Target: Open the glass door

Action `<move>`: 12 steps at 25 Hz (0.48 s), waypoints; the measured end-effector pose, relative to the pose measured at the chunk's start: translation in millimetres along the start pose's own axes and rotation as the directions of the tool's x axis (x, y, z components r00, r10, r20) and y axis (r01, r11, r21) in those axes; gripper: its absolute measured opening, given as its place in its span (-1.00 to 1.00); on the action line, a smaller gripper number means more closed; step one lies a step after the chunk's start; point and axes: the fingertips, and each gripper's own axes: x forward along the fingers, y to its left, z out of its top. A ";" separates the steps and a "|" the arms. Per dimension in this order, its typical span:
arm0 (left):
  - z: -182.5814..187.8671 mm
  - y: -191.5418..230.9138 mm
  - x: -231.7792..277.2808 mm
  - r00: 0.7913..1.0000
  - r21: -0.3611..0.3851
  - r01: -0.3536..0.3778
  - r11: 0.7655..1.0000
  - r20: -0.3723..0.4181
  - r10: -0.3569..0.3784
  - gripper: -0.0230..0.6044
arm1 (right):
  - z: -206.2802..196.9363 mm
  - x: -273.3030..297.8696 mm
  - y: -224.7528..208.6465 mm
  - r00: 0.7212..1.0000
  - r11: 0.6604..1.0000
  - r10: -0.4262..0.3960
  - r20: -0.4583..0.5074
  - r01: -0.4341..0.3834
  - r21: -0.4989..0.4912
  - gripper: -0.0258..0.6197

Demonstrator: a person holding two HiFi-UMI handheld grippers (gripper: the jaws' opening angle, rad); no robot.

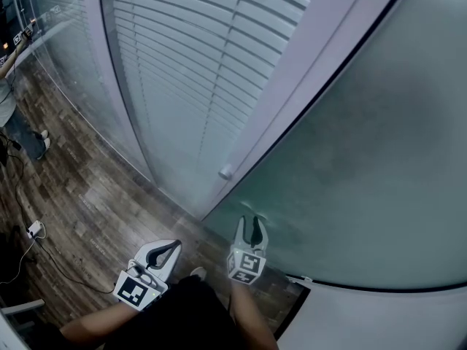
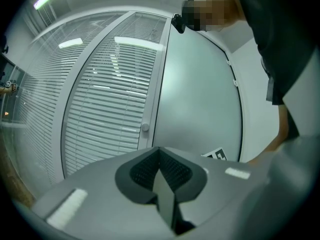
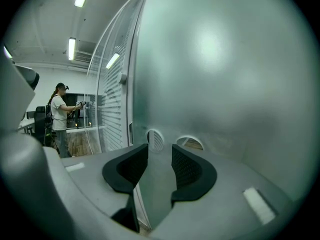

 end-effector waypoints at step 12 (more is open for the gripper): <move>-13.8 5.3 -2.1 0.999 0.043 -0.033 0.999 -0.007 0.033 -0.93 | -10.2 18.8 -10.8 0.999 0.999 -0.043 0.007 0.043 0.018 -0.46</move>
